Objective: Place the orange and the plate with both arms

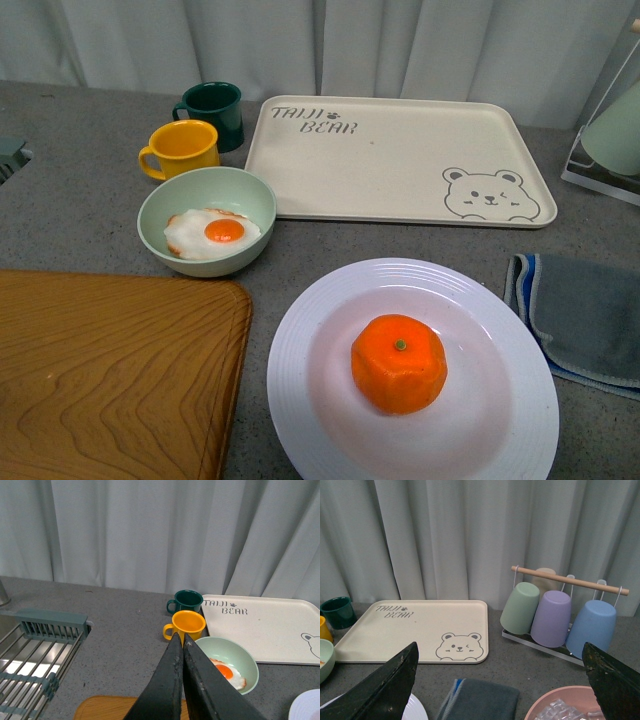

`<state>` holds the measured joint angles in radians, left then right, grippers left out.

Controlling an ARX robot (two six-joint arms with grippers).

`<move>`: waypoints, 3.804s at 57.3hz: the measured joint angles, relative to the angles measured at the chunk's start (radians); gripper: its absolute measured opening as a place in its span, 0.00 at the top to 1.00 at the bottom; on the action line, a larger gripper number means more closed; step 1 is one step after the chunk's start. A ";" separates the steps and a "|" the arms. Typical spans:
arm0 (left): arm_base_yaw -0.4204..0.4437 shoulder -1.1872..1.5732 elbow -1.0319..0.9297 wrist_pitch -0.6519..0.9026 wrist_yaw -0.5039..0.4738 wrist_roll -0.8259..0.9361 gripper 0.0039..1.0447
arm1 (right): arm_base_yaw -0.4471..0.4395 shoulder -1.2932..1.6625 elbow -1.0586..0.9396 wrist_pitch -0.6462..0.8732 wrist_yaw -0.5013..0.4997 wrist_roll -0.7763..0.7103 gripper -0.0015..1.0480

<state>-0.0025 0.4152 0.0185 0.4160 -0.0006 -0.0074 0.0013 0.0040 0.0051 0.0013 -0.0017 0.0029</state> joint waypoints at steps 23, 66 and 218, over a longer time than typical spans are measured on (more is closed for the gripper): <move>0.000 -0.163 0.000 -0.159 0.000 0.000 0.97 | 0.000 0.000 0.000 0.000 0.000 0.000 0.09; 0.000 -0.411 0.000 -0.414 0.001 0.000 0.69 | 0.129 0.347 0.117 -0.046 -0.019 -0.013 0.09; 0.000 -0.411 0.000 -0.414 0.001 0.002 0.06 | 0.023 1.773 0.620 0.457 -0.713 0.695 0.99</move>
<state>-0.0025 0.0040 0.0185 0.0021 0.0002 -0.0051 0.0242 1.7775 0.6250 0.4587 -0.7147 0.6983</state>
